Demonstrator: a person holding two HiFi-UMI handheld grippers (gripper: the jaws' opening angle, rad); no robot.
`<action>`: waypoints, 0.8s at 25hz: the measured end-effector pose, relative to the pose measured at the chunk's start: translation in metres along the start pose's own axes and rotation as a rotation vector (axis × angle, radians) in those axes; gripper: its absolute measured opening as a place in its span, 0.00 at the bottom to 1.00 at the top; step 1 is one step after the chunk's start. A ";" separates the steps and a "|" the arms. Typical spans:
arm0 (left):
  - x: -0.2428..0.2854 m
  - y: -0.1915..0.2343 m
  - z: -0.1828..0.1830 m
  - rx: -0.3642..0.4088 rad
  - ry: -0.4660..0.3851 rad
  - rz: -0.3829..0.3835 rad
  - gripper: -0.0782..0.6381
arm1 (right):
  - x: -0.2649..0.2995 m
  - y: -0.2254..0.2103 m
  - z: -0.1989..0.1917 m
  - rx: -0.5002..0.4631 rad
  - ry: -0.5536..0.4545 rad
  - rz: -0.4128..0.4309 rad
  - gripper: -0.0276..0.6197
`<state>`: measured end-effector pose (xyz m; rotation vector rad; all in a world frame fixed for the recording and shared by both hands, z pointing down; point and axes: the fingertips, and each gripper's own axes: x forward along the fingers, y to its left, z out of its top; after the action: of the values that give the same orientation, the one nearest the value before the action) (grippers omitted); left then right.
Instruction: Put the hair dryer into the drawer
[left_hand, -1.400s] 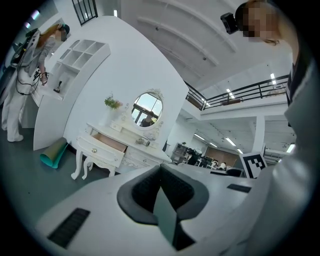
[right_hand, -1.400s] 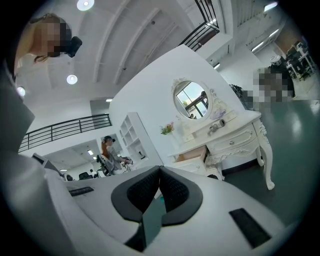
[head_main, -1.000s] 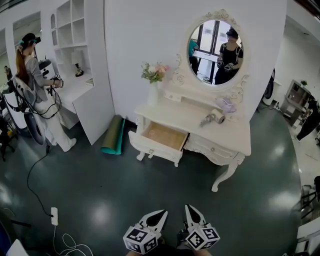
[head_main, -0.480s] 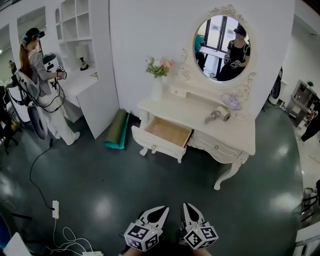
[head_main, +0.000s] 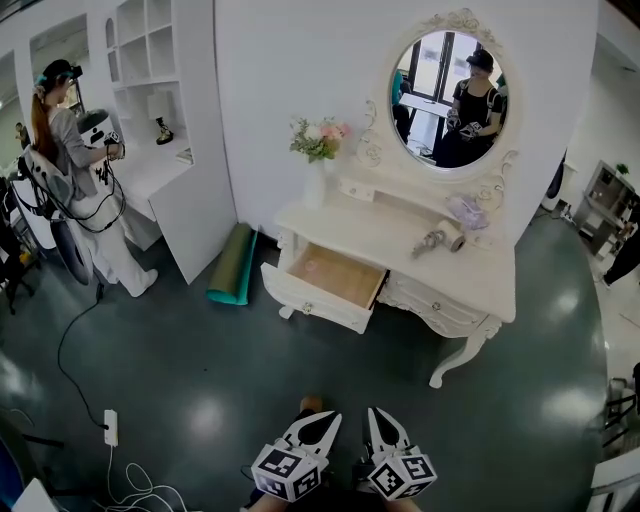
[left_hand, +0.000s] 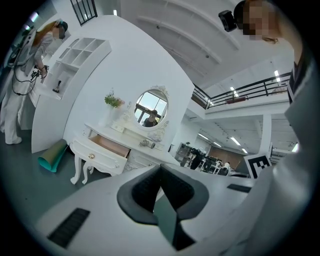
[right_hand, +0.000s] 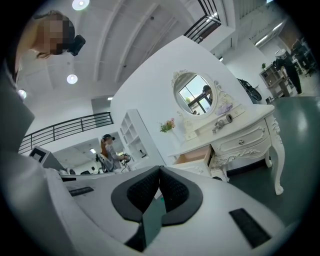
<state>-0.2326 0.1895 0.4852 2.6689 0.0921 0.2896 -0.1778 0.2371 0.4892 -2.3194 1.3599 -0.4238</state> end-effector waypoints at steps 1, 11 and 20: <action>0.005 0.003 0.003 -0.001 0.002 -0.003 0.14 | 0.005 -0.002 0.002 0.000 0.001 -0.005 0.07; 0.068 0.043 0.043 -0.003 0.033 -0.057 0.14 | 0.075 -0.033 0.028 0.011 -0.022 -0.074 0.07; 0.131 0.088 0.092 -0.002 0.042 -0.101 0.14 | 0.150 -0.061 0.062 0.013 -0.046 -0.129 0.07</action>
<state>-0.0830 0.0855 0.4686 2.6460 0.2392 0.3129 -0.0322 0.1444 0.4733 -2.3993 1.1870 -0.4140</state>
